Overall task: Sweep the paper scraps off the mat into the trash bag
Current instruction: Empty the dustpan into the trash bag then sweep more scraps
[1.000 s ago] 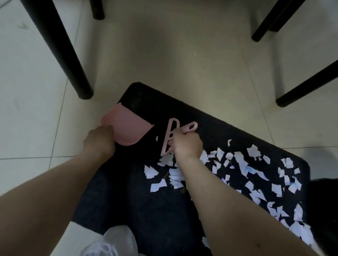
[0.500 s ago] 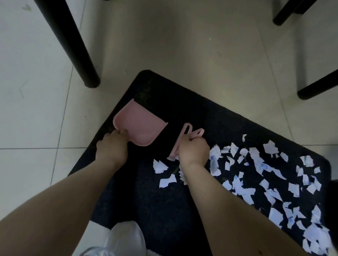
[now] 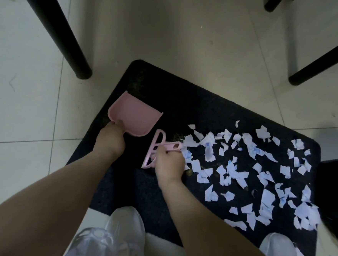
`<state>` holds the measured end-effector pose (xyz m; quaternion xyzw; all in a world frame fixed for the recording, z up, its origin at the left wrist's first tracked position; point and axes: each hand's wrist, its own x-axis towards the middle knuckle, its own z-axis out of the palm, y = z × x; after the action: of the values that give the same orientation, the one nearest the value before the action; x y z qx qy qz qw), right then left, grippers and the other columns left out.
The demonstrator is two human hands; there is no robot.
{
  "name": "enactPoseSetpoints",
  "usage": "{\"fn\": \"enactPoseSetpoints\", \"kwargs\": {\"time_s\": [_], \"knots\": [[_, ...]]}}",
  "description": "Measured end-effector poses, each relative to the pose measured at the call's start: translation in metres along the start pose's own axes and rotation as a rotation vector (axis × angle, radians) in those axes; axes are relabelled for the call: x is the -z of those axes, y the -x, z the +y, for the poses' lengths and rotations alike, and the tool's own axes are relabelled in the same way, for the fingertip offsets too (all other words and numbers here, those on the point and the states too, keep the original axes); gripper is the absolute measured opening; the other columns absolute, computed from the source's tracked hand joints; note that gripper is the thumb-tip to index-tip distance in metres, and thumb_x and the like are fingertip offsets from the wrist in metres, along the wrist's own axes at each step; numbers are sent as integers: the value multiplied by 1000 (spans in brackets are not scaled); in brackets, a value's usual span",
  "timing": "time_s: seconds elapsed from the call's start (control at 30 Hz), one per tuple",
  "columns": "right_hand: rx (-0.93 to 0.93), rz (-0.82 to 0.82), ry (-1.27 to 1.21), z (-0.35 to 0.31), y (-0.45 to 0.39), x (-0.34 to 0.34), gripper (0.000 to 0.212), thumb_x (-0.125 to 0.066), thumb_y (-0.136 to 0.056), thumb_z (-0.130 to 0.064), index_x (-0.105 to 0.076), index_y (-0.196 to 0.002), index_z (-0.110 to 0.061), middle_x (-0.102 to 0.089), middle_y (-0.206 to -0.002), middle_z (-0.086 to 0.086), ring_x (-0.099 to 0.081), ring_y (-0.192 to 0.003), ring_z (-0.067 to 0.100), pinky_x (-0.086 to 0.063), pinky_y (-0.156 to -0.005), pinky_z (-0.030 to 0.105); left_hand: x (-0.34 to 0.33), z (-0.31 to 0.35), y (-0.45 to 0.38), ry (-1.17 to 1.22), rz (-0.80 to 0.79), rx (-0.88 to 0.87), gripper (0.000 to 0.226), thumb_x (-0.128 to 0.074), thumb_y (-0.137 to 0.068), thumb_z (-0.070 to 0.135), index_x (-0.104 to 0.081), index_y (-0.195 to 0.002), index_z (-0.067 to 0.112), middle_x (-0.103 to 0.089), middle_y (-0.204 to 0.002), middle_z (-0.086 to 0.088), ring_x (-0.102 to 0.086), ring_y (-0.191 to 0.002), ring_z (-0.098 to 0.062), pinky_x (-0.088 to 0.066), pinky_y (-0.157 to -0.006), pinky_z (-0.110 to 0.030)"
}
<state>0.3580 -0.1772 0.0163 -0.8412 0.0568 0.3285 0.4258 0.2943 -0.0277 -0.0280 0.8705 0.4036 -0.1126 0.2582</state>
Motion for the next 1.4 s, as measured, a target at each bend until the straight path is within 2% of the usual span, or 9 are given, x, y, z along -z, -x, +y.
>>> {"fn": "enactPoseSetpoints", "kwargs": {"time_s": [0.07,0.23,0.37,0.47,0.63,0.77,0.97,1.23,1.4], "knots": [[9,-24,41,10,0,0,28,-52,-91,-24,-68,-87,-1,-71,-81,8,-66,-73,23,-55,-64,31,0,1,4,1,-9,-30,29,-53,-83,-5,-52,-113,-3,-53,-115,-24,-55,-101,-38,-40,-73,-33],[65,80,202,13,-22,43,30,-49,-95,-28,-66,-81,-7,-68,-76,6,-64,-66,23,-55,-60,35,0,3,11,-53,-38,-68,41,-52,-86,-3,-48,-127,-1,-51,-123,-23,-54,-107,-39,-45,-83,-38],[72,209,217,6,-33,83,38,-46,-97,-26,-57,-65,-8,-56,-60,3,-46,-46,13,-35,-42,22,0,8,15,-46,-29,-47,39,-53,-87,-1,-49,-126,-1,-51,-123,-22,-54,-108,-38,-45,-84,-38],[83,232,102,1,-30,97,37,-49,-95,-21,-51,-59,-14,-51,-55,-3,-44,-42,8,-29,-33,14,-3,15,16,-22,-12,-58,34,-53,-86,-2,-51,-120,-3,-52,-121,-23,-54,-106,-39,-44,-83,-39],[11,78,-13,4,-19,65,24,-54,-91,-21,-67,-79,-5,-68,-71,2,-63,-60,17,-44,-45,17,-10,25,17,-4,-31,-67,34,-55,-86,-1,-52,-120,-3,-52,-120,-23,-54,-106,-38,-44,-83,-38],[-23,42,75,16,-17,54,31,-52,-90,-25,-67,-77,-2,-71,-75,11,-69,-71,27,-52,-61,30,-15,28,17,-19,-65,-67,37,-56,-85,0,-51,-122,-2,-51,-122,-24,-54,-108,-38,-45,-87,-39],[27,217,210,15,-31,103,39,-47,-95,-25,-51,-59,-10,-52,-56,1,-45,-47,14,-30,-42,21,-14,31,18,-24,-68,-79,36,-56,-85,0,-51,-121,-3,-51,-121,-24,-54,-107,-39,-45,-86,-40],[37,320,-147,6,-29,120,29,-53,-89,-16,-54,-60,-14,-55,-56,-4,-50,-51,11,-39,-53,25,-17,45,17,-13,-45,-84,36,-58,-84,1,-52,-120,-2,-52,-119,-24,-54,-107,-38,-45,-87,-39],[-15,201,-198,7,-24,102,29,-54,-89,-15,-56,-60,-14,-60,-59,-4,-54,-52,10,-40,-51,22,-19,45,19,-16,-50,-67,36,-58,-85,1,-52,-120,-2,-52,-121,-24,-53,-108,-39,-44,-87,-38]]}}
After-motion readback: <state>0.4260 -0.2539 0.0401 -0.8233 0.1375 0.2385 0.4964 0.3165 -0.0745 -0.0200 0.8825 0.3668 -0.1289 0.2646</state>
